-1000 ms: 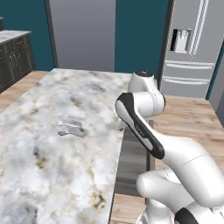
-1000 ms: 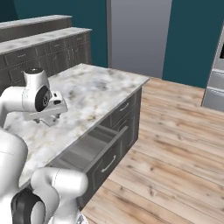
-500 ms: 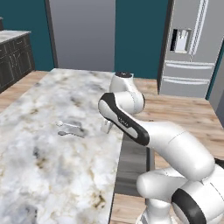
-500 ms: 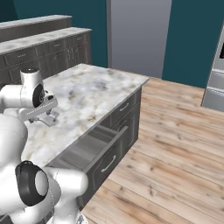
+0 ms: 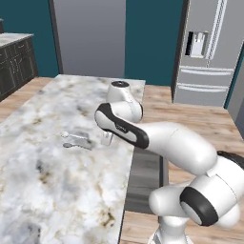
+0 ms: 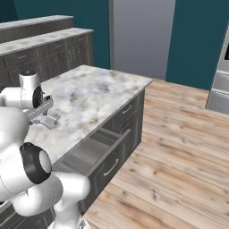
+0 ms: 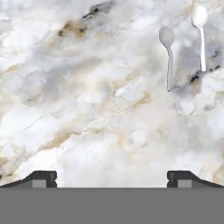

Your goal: Organize the utensils by type. Pick up the wooden spoons from the counter and place them in the open cabinet. Then pick up the metallic utensils from the counter and place them in the open drawer.

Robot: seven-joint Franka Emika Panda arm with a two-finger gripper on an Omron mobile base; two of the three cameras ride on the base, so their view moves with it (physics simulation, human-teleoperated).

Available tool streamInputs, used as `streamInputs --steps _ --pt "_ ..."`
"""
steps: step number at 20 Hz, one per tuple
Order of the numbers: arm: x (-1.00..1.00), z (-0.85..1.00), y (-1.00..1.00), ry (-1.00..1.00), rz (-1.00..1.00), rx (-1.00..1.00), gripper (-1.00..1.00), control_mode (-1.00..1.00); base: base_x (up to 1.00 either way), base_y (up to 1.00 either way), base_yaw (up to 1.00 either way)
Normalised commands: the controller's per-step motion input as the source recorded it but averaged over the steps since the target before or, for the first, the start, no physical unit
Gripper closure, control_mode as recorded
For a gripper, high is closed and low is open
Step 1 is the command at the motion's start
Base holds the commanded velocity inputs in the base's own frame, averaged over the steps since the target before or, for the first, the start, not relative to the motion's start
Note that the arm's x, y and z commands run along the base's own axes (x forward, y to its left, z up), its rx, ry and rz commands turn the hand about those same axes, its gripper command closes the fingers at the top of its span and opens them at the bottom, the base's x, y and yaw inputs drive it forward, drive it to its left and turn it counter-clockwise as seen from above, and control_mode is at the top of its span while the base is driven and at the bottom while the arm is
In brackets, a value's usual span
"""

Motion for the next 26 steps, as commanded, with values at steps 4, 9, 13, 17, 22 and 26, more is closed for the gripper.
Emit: streamInputs --steps 4,9,13,17,22,26 --pt "0.29 -0.17 0.32 0.0 0.01 0.0 -1.0 -1.0 0.0 0.0 0.0" --pt "0.32 -0.28 0.38 -0.02 0.0 0.0 -1.0 -1.0 0.0 0.0 0.0" --pt "0.34 -0.29 0.24 -0.04 0.0 0.0 -1.0 -1.0 0.0 0.0 0.0" --pt "0.38 -0.32 0.22 0.0 0.0 0.0 -1.0 -1.0 0.0 0.0 0.0" --pt "0.38 -0.28 0.19 0.0 0.0 0.0 -1.0 -1.0 0.0 0.0 0.0" --pt "0.36 -0.23 0.2 0.0 0.0 0.0 -1.0 -1.0 0.0 0.0 0.0"
